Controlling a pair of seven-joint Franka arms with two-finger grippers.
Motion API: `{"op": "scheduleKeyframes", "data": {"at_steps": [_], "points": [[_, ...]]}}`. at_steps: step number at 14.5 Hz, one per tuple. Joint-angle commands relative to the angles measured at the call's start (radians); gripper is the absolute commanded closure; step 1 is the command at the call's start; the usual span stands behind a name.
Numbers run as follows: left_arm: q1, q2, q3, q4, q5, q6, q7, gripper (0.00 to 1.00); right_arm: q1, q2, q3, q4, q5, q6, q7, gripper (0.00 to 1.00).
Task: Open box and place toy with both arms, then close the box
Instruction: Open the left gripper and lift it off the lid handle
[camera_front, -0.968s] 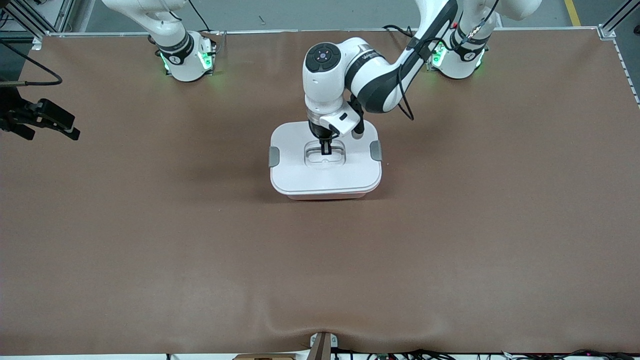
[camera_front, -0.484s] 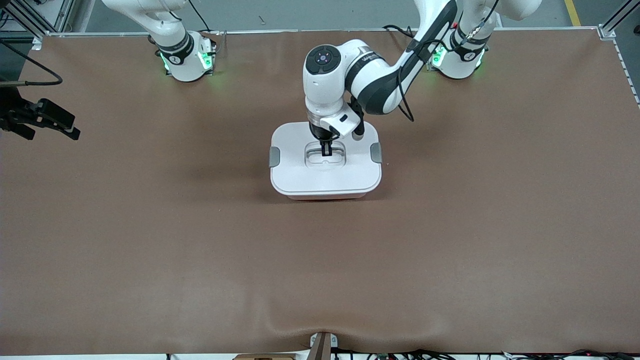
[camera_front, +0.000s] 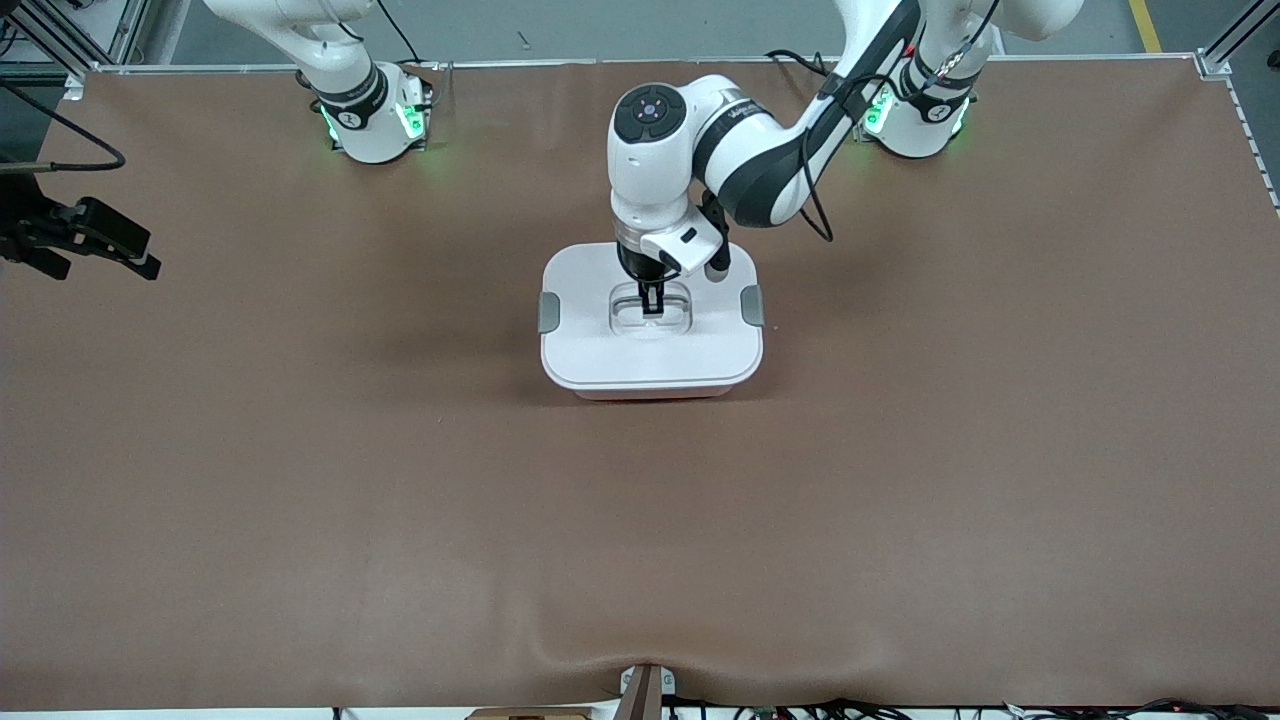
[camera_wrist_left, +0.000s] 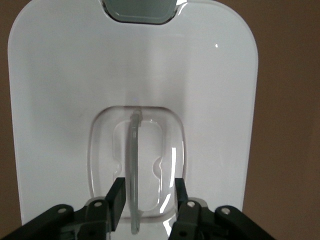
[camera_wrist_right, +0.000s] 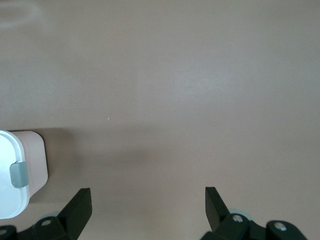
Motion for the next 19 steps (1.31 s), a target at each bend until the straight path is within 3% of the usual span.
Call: {"op": "scheduleKeyframes", "data": {"at_steps": [1, 4, 19], "points": [[0.015, -0.041, 0.006, 0.037, 0.022, -0.089, 0.031, 0.00, -0.008, 0.000, 0.011, 0.011, -0.009, -0.009, 0.009, 0.00], [0.070, -0.061, 0.004, 0.072, 0.012, -0.175, 0.150, 0.00, -0.008, 0.000, 0.011, 0.011, -0.016, -0.003, 0.007, 0.00], [0.410, -0.127, 0.004, 0.076, 0.015, -0.238, 0.848, 0.00, -0.008, -0.005, 0.011, 0.001, -0.043, -0.052, 0.006, 0.00]]}}
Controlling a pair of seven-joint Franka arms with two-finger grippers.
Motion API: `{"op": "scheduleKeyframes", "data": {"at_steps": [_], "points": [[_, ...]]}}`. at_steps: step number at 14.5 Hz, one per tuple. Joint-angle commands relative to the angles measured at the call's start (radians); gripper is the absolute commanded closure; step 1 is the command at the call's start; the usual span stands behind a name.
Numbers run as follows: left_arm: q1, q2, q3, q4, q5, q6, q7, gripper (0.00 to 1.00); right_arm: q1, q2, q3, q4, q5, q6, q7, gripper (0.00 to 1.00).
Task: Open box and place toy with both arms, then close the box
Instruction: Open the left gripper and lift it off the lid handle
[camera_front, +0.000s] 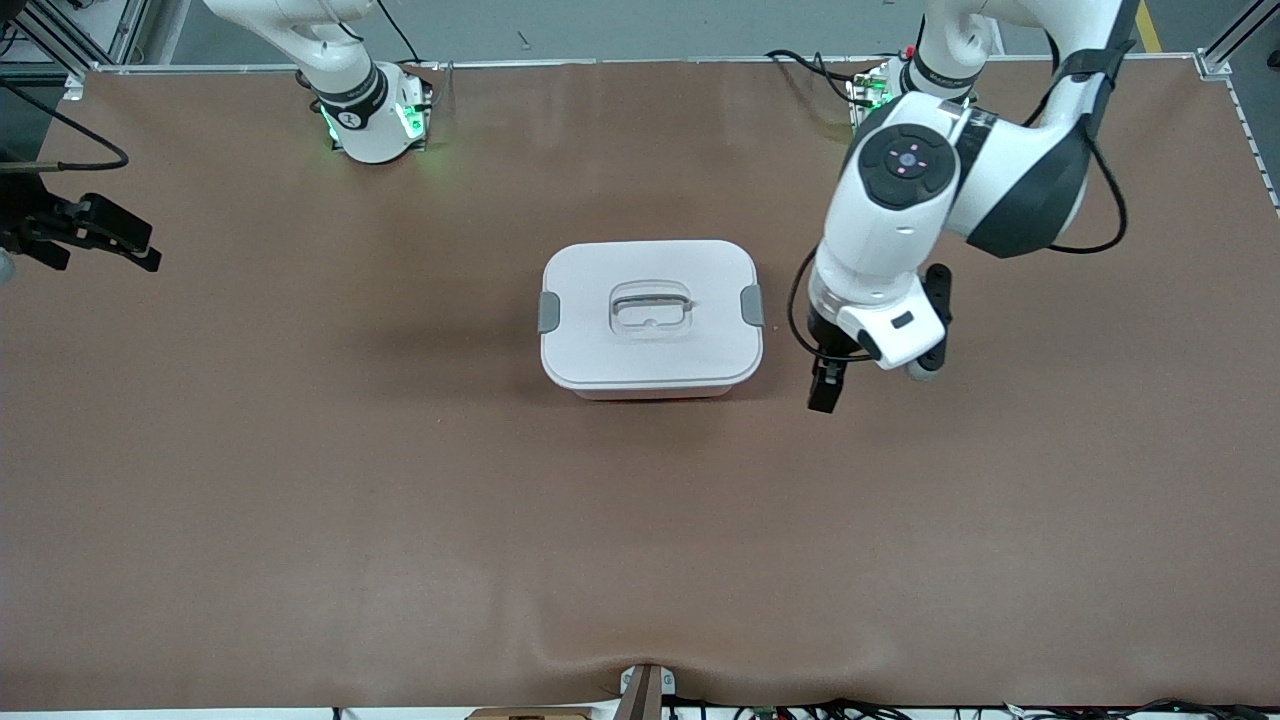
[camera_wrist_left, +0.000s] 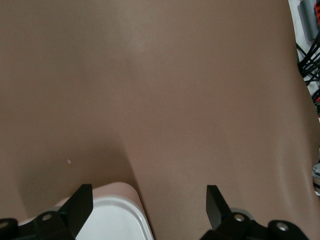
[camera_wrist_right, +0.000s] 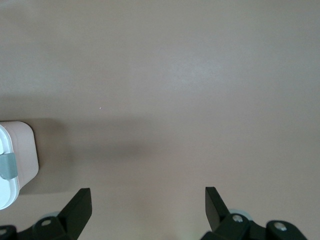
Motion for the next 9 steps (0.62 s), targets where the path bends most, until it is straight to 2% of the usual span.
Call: {"op": "scheduleKeyframes", "data": {"at_steps": [1, 7, 9], "points": [[0.063, -0.017, -0.007, -0.001, 0.011, -0.036, 0.155, 0.00, -0.006, -0.005, 0.009, 0.002, -0.014, -0.007, 0.006, 0.00], [0.169, -0.017, -0.006, 0.050, 0.011, -0.084, 0.428, 0.00, -0.006, -0.005, 0.009, 0.002, -0.014, -0.010, 0.006, 0.00], [0.238, -0.020, -0.020, 0.056, 0.009, -0.087, 0.505, 0.00, -0.006, -0.005, 0.009, 0.003, -0.012, -0.010, 0.006, 0.00]]}}
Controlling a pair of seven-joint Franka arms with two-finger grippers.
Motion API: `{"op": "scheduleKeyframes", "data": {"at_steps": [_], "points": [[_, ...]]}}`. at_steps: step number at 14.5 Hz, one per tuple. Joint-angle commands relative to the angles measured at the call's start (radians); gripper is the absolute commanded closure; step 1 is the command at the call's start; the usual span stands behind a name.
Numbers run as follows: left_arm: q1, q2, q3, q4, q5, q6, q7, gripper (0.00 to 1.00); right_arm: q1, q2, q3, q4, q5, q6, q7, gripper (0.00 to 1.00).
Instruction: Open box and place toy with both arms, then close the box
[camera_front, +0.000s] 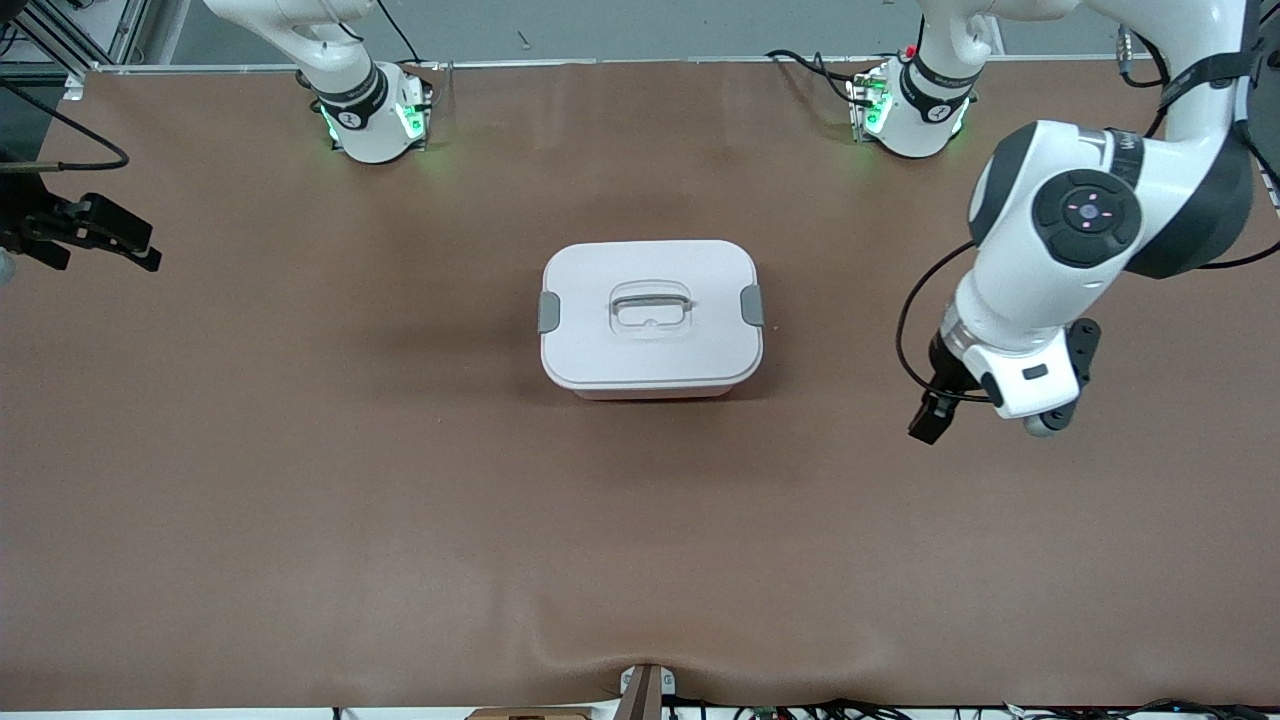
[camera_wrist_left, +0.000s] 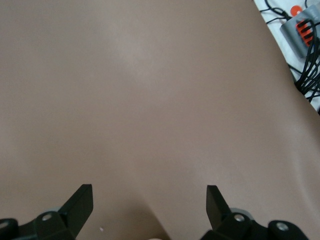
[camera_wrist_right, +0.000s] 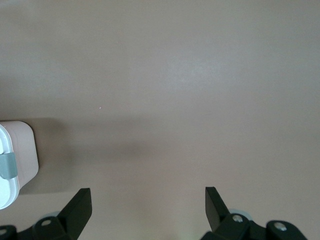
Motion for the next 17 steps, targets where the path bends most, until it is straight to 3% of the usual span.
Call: {"op": "scheduleKeyframes", "data": {"at_steps": [1, 7, 10, 17], "points": [[0.072, -0.026, -0.018, 0.009, 0.009, -0.031, 0.108, 0.00, -0.006, -0.005, 0.009, 0.003, -0.014, -0.009, 0.006, 0.00], [0.149, -0.069, -0.011, 0.009, -0.014, -0.142, 0.457, 0.00, -0.009, -0.005, 0.009, 0.003, -0.012, -0.009, 0.007, 0.00], [0.184, -0.135, -0.012, 0.010, -0.070, -0.192, 0.527, 0.00, -0.009, -0.005, 0.009, 0.003, -0.012, -0.011, 0.007, 0.00], [0.184, -0.239, 0.031, 0.024, -0.129, -0.254, 0.820, 0.00, -0.014, -0.005, 0.009, 0.002, -0.012, -0.011, 0.009, 0.00]]}}
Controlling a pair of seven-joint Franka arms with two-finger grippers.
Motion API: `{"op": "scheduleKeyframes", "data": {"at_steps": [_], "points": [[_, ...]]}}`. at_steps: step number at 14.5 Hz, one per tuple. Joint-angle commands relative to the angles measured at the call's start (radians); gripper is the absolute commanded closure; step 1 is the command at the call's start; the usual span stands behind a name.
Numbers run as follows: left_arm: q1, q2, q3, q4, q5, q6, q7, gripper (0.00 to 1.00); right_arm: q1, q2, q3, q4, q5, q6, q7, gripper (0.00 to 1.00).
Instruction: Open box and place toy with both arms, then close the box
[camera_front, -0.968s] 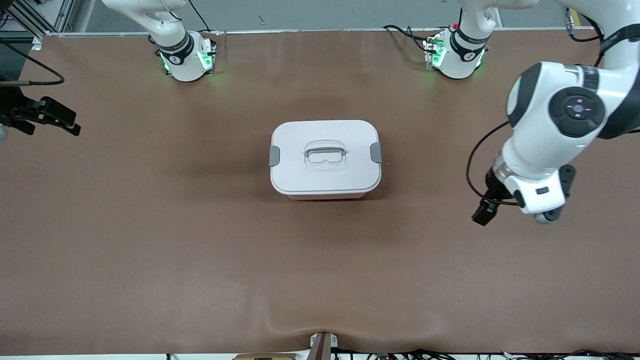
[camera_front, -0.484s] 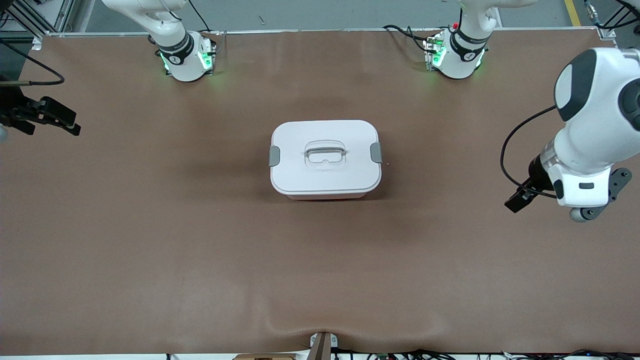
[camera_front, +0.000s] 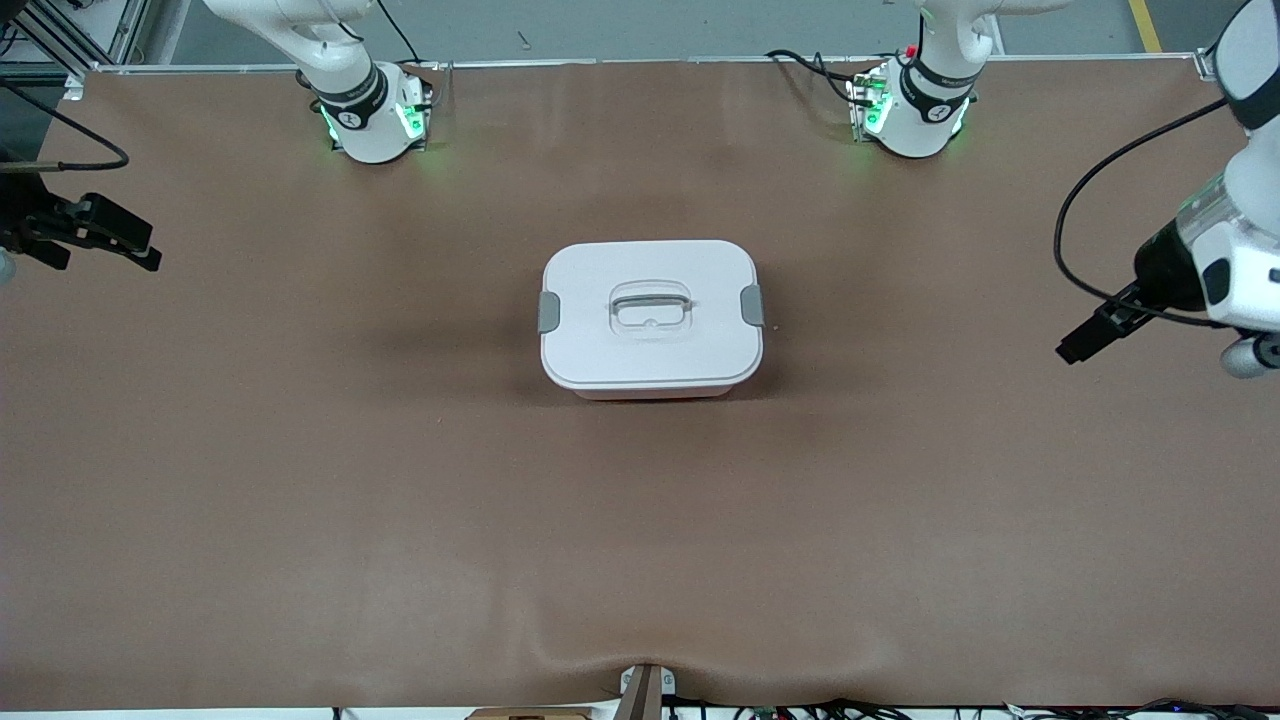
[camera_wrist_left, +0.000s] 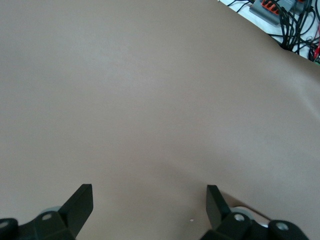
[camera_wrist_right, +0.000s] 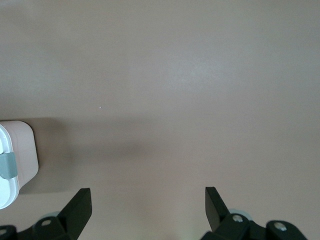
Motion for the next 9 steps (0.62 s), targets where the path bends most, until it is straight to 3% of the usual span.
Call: {"op": "scheduleKeyframes", "data": {"at_steps": [1, 9], "points": [[0.003, -0.050, 0.007, -0.004, -0.020, -0.059, 0.139, 0.00, -0.015, -0.004, 0.009, 0.002, -0.012, -0.010, 0.007, 0.00], [0.003, -0.130, 0.036, -0.002, -0.019, -0.203, 0.328, 0.00, -0.009, -0.005, 0.009, 0.008, -0.012, -0.003, 0.007, 0.00]]}}
